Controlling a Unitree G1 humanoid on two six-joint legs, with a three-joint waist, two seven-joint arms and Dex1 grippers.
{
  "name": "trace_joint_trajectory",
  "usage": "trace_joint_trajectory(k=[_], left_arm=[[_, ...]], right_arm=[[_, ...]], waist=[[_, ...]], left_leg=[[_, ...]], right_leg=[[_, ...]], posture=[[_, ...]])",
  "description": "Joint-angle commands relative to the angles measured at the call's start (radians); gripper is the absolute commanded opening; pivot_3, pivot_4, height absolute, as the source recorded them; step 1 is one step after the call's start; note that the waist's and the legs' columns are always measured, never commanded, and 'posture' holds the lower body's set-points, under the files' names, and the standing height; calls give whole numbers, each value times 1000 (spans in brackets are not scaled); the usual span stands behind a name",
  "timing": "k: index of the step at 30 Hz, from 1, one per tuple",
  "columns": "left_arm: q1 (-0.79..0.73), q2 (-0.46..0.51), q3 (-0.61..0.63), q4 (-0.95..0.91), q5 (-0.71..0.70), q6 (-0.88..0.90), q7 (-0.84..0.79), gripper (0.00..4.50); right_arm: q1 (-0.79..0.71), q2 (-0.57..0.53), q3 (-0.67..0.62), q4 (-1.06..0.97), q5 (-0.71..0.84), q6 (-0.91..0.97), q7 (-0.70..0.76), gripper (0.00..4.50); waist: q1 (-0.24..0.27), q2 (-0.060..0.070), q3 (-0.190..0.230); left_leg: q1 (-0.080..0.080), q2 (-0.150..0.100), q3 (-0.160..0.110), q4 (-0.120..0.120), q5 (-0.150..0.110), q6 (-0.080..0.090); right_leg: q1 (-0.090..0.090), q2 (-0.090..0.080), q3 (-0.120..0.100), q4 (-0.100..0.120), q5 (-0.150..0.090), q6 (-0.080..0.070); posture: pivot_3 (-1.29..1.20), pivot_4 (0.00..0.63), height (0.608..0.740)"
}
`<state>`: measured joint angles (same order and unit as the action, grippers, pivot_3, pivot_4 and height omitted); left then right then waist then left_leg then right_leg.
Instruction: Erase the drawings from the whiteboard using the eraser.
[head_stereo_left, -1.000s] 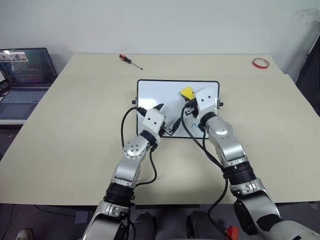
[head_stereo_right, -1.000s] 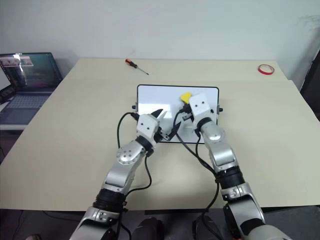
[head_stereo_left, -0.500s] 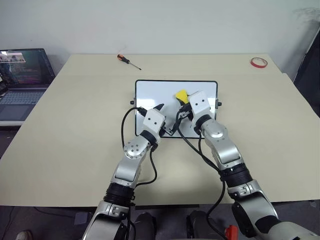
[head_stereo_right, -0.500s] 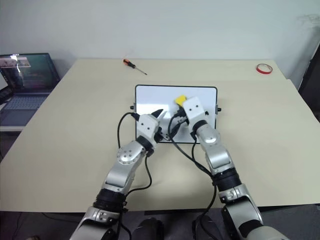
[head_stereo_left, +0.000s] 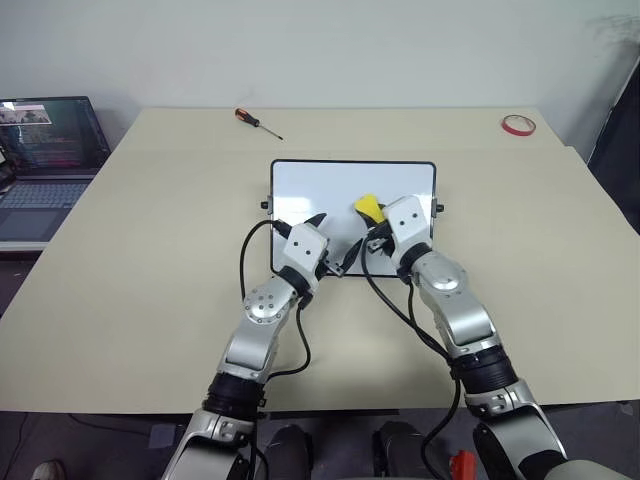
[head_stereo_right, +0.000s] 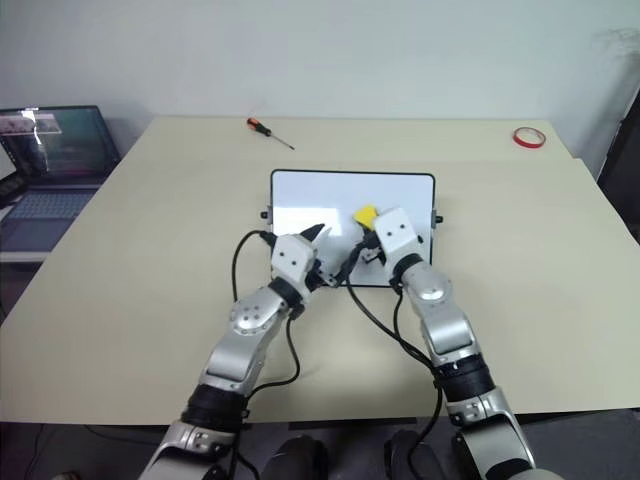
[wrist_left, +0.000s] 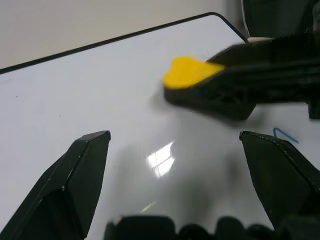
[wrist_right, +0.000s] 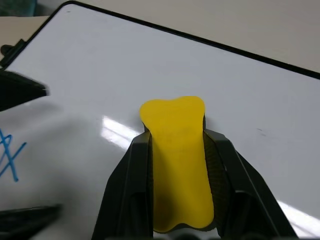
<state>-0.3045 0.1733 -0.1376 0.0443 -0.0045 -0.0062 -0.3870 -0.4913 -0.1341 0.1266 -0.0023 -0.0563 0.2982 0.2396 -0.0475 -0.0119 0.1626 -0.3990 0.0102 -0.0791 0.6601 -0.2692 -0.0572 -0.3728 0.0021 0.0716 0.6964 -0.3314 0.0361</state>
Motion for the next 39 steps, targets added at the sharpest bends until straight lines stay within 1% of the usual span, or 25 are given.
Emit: trace_joint_trajectory(k=[1, 7, 9, 14, 18, 25, 29, 34, 39], left_arm=[[57, 26, 16, -103, -35, 1, -30, 4500], [180, 63, 9, -179, -73, -13, -80, 4500], [211, 68, -8, -174, -83, -27, -106, 4500], [215, 62, -38, -143, -101, -35, -160, 4500], [184, 50, -56, -111, -102, -41, -188, 4500], [171, 46, -57, -98, -93, -49, -192, 4500], [191, 53, -55, -115, -80, -48, -177, 4500], [193, 52, -55, -126, -76, -43, -164, 4500], [184, 49, -48, -129, -76, -39, -150, 4500]], right_arm=[[19, -18, -37, -131, 28, 43, 12, 1078], [112, -86, -89, -306, 59, 117, 40, 1078], [177, -120, -106, -355, 57, 117, 51, 1078], [287, -176, -133, -396, 46, 95, 64, 1078], [324, -189, -120, -396, 34, 57, 59, 1078], [316, -188, -91, -352, 14, -26, 55, 1078], [289, -205, -31, -288, -25, -141, 85, 1078], [235, -197, 19, -175, -37, -215, 116, 1078], [183, -209, 59, -63, -93, -261, 118, 1078]], waist=[[0, 0, 0], [5, 0, 0], [8, 0, 0], [15, 0, 0], [14, 0, 1], [13, -1, 1], [14, -1, 1], [15, -1, 1], [15, -1, 1]], left_leg=[[0, 0, 0, 0, 0, 0], [0, 0, 0, 0, 0, 0], [0, -1, 0, 0, 0, 0], [0, -1, -1, 0, 0, 0], [0, -1, 0, 0, 0, 0], [0, 0, 0, 0, 0, 0], [1, 0, 0, 0, 0, 0], [1, -1, 0, 0, 0, 0], [1, -1, 0, 0, 0, 0]], right_leg=[[0, 0, 0, 0, 0, 0], [0, -1, 0, -1, 0, 0], [1, -1, 0, -1, 0, 0], [1, -1, 0, -2, 0, 0], [1, 0, 0, -2, 0, 0], [1, 1, 0, -2, 0, 0], [2, 1, 0, -2, 0, 0], [2, 1, 0, -2, 0, 0], [2, 0, 0, -2, 0, 0]], posture=[[0, 150, 740], [0, 150, 740], [0, 150, 740], [0, 150, 740], [0, 150, 740], [0, 150, 740], [0, 150, 740], [0, 150, 740], [0, 150, 740]])
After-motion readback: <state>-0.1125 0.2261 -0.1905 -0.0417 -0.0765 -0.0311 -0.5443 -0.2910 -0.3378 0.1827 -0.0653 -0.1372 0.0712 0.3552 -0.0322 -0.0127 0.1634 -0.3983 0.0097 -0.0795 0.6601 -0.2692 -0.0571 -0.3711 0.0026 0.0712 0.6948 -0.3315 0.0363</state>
